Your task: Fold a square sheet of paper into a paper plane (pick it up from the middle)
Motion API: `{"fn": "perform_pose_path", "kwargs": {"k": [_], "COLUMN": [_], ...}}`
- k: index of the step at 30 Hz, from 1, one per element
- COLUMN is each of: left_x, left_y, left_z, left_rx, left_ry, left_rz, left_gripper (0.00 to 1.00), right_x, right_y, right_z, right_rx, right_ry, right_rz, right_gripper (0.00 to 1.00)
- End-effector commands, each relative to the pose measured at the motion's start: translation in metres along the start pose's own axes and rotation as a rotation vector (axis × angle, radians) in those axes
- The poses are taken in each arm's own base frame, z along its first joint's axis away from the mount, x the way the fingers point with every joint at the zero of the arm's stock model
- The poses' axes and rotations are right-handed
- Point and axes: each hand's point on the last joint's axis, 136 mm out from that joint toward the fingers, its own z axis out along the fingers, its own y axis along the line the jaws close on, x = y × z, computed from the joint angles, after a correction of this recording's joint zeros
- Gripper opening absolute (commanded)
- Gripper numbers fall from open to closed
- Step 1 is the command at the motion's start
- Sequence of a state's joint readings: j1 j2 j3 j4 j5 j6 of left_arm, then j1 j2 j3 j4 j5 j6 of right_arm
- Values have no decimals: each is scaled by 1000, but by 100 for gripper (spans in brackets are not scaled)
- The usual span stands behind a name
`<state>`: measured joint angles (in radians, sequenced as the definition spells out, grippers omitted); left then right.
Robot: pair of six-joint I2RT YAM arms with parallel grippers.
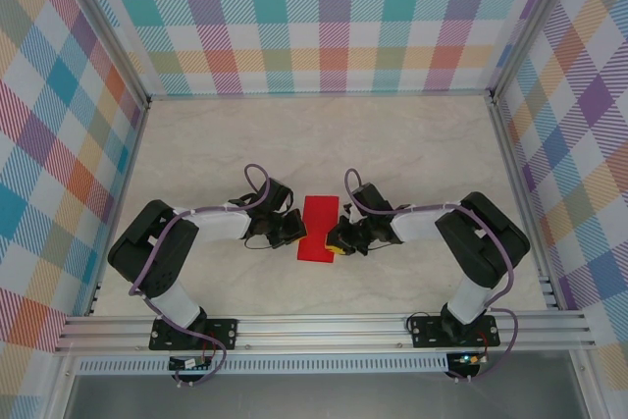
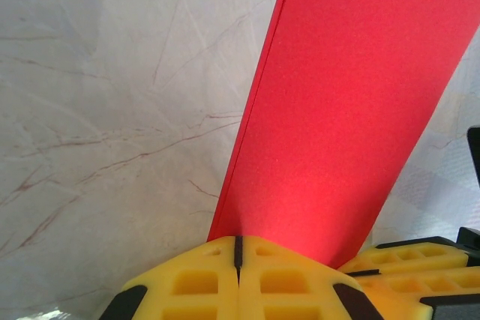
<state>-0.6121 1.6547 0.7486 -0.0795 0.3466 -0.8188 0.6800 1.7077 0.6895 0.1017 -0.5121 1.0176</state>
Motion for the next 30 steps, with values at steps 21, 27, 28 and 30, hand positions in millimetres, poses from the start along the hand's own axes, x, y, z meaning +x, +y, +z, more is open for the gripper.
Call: {"fn": "perform_pose_path", "kwargs": {"k": [21, 27, 28, 30], "left_x": [46, 41, 41, 41], "left_y": [103, 98, 98, 98], "left_z": [10, 12, 12, 12], "left_rx": [-371, -347, -346, -347], "left_ry": [113, 94, 94, 94], "left_rz": [-107, -98, -97, -97], "left_gripper": [0, 0, 0, 0], "right_x": [30, 29, 30, 33], "right_y": [-37, -10, -13, -24], "right_z": [5, -7, -7, -3], "right_rx": [157, 107, 115, 134], "right_ry": [34, 1, 5, 19], "right_rz": [-48, -160, -160, -146], "right_gripper": [12, 13, 13, 13]}}
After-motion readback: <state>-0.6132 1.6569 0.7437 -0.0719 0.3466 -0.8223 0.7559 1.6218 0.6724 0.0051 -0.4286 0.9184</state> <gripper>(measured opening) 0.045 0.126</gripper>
